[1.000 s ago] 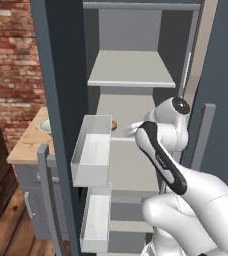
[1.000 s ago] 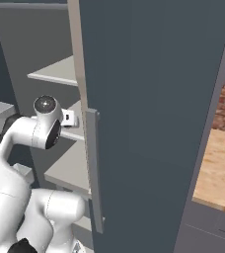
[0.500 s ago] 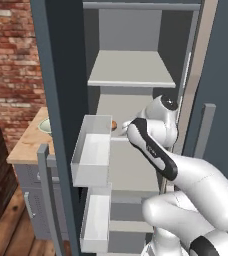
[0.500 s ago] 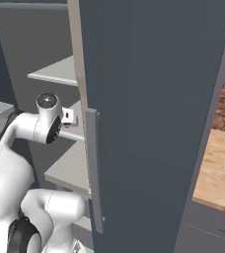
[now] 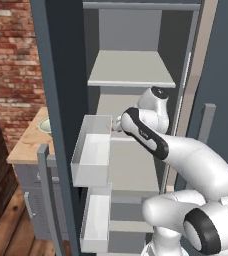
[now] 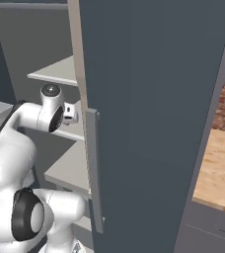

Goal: Take the bell pepper, orange, and tangerine from the freezer and place them in the bowl on the counter.

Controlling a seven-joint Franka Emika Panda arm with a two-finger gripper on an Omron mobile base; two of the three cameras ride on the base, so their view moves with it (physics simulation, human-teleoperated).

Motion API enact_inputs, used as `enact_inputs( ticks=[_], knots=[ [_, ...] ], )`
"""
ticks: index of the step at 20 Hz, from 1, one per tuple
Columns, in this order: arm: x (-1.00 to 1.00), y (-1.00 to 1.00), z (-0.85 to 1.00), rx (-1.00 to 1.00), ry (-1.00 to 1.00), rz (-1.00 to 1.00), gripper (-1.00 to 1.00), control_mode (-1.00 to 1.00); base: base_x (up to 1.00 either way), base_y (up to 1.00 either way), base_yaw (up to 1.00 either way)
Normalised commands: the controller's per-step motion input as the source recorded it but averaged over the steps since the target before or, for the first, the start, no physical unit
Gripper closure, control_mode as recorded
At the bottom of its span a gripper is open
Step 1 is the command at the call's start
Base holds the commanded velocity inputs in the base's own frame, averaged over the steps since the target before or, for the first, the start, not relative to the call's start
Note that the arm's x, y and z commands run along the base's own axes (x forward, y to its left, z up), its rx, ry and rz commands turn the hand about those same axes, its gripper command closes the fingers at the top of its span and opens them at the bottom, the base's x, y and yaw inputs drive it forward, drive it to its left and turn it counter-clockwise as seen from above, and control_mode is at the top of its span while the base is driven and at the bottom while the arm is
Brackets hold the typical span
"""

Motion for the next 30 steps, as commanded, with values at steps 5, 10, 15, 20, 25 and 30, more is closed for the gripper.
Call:
enact_inputs(
  ticks=[5, 10, 15, 20, 25, 30],
  knots=[
    [0.18, 0.13, -0.24, 0.00, 0.00, 0.00, -1.00, -1.00, 0.00, 0.00, 0.00],
    [0.13, 0.06, -0.16, 0.00, 0.00, 0.00, -1.00, -1.00, 0.00, 0.00, 0.00],
    [0.08, 0.00, 0.00, 0.00, 0.00, 0.00, -1.00, -1.00, 0.00, 0.00, 0.00],
    [0.06, 0.01, -0.02, 0.00, 0.00, 0.00, -1.00, -1.00, 0.00, 0.00, 0.00],
    [0.00, 0.04, -0.05, 0.00, 0.00, 0.00, -1.00, -1.00, 0.00, 0.00, 0.00],
    [0.05, 0.01, -0.01, 0.00, 0.00, 0.00, -1.00, -1.00, 0.00, 0.00, 0.00]
  ],
)
